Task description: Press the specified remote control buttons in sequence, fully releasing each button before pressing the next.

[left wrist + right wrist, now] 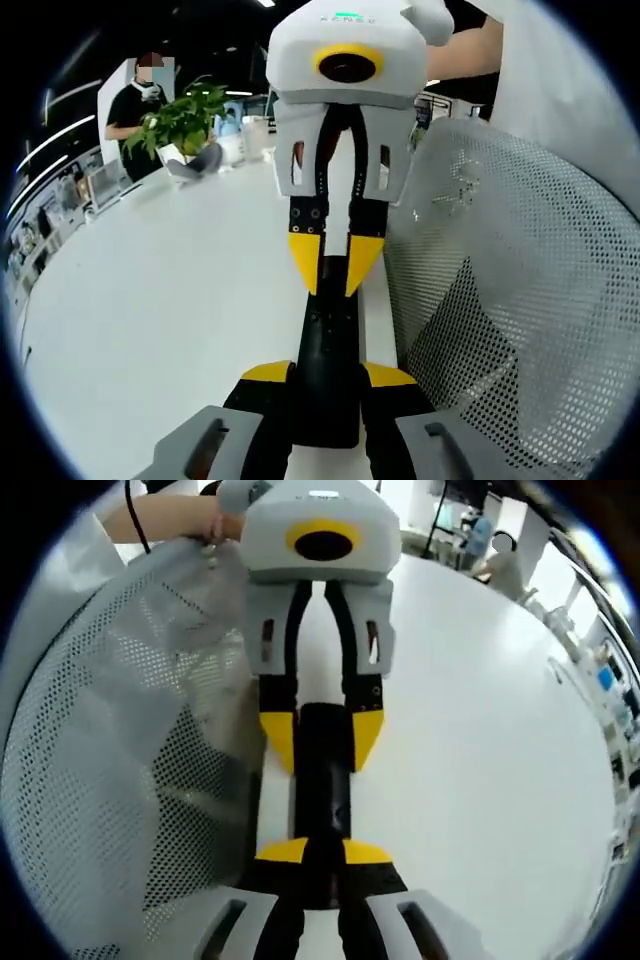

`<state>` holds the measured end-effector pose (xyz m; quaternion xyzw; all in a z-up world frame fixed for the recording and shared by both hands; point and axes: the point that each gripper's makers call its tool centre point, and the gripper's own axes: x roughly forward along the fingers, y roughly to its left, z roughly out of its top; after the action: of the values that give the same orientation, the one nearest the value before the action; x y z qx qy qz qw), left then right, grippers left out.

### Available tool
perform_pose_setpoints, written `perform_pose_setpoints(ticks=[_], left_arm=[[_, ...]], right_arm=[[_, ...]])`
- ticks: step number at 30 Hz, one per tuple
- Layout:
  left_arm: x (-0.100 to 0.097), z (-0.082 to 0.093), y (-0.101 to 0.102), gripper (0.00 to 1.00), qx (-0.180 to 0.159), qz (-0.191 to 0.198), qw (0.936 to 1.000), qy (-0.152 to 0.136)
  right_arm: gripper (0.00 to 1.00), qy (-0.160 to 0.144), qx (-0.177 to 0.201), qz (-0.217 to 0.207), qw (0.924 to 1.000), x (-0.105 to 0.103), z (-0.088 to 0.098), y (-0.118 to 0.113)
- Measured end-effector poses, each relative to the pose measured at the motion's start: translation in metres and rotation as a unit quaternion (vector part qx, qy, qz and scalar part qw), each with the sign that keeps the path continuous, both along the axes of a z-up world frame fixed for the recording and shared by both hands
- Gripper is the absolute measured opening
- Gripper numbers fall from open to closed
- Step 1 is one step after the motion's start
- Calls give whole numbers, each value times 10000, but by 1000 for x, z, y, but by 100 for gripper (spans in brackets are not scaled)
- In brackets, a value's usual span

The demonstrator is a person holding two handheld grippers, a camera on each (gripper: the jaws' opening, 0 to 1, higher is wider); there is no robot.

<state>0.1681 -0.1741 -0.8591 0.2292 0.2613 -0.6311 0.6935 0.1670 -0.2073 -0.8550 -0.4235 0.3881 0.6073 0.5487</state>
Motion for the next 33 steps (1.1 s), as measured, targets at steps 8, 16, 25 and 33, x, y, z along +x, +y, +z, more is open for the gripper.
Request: perform_pose_setpoints(ticks=[8, 16, 25, 33], left_arm=[[0, 0, 0, 25, 4, -7, 10000, 4], [-1, 0, 0, 25, -2, 6, 10000, 2], [0, 0, 0, 25, -14, 22, 10000, 3], [0, 0, 0, 25, -20, 29, 10000, 4]], right_arm=[[8, -16, -422, 94, 9991, 1, -2, -1], [8, -178, 499, -269, 9982, 0, 1, -2], [6, -176, 1020, -669, 9924, -1, 3, -1], [4, -375, 833, -195, 9956, -2, 2, 5]])
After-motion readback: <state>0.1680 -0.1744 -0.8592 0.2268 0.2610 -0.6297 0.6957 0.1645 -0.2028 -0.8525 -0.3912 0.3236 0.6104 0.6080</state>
